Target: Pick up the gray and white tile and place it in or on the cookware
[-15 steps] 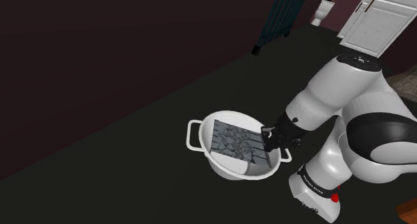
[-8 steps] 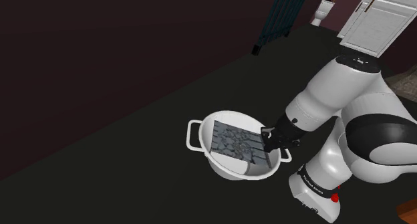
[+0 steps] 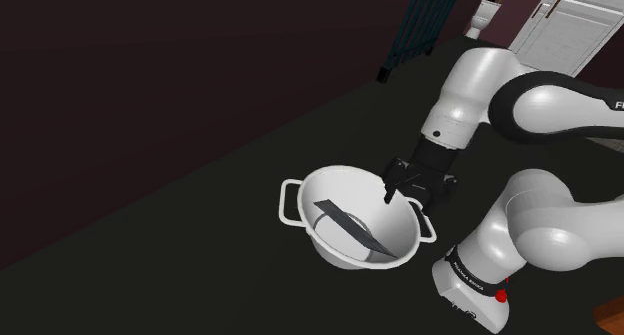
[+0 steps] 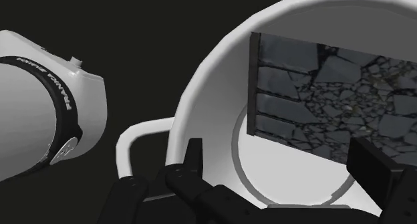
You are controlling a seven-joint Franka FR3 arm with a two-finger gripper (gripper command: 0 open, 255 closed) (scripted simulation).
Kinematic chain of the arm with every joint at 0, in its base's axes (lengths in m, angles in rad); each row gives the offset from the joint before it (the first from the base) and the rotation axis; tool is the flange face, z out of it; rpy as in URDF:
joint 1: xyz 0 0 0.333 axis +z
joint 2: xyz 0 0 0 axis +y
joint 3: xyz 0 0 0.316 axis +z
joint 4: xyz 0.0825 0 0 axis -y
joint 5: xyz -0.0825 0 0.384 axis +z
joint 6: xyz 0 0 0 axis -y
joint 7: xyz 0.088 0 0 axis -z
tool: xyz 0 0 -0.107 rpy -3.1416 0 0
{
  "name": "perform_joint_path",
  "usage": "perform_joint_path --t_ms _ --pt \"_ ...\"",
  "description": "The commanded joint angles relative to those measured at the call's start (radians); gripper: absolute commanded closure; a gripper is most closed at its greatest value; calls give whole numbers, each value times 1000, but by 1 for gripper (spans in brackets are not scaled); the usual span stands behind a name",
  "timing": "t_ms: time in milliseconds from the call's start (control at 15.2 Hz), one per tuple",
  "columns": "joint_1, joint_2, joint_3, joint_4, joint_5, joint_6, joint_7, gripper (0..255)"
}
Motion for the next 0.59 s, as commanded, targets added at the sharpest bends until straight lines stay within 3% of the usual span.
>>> perform_joint_path --t_ms 0,198,528 --pt "5 9 -2 -19 12 24 -10 0" --pt "24 25 17 -59 40 82 -11 0" --pt "24 25 17 -59 40 82 -11 0"
